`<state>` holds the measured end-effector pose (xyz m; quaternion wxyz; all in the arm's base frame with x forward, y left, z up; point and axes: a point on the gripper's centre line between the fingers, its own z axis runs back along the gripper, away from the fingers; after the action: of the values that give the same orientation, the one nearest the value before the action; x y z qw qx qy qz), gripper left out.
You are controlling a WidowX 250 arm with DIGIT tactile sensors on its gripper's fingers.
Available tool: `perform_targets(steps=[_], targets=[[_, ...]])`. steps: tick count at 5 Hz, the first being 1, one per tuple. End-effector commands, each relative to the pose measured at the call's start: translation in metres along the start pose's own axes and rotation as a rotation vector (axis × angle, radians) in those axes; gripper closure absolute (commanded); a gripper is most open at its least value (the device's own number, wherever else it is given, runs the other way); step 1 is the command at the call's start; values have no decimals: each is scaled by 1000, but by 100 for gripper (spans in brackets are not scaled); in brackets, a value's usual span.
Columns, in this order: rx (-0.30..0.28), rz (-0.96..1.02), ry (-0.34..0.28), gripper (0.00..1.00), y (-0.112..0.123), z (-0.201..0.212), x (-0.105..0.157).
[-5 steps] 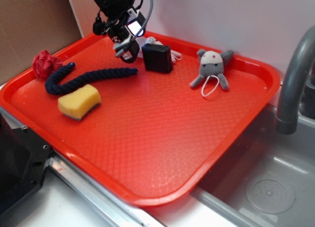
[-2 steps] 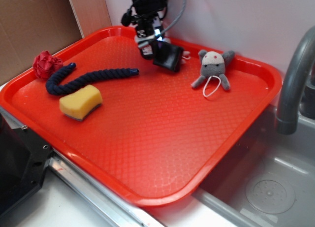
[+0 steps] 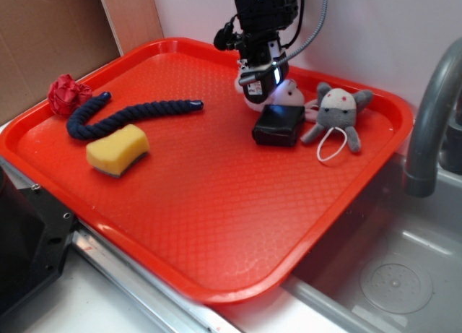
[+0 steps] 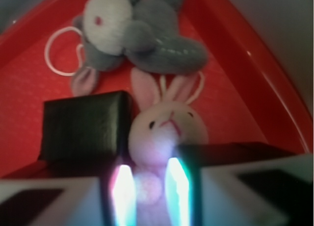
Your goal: Grab the black box.
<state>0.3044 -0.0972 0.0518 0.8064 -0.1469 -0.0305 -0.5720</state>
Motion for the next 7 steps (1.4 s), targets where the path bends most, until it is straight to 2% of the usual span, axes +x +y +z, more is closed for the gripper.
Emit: perform_targets(steps=[1,2,3,4,5,6,7], targets=[[217,-165,-41,48,-52,42,34],[370,20,-72,0,-73,65,36],[443,261,-87,0,-81,68,33],[418,528,-129,0,-58,50,43],[412,788,-141,0,-44,31,55],[370,1057,-153,0,-27,17,57],[341,1326,-103,0,2,-10,53]])
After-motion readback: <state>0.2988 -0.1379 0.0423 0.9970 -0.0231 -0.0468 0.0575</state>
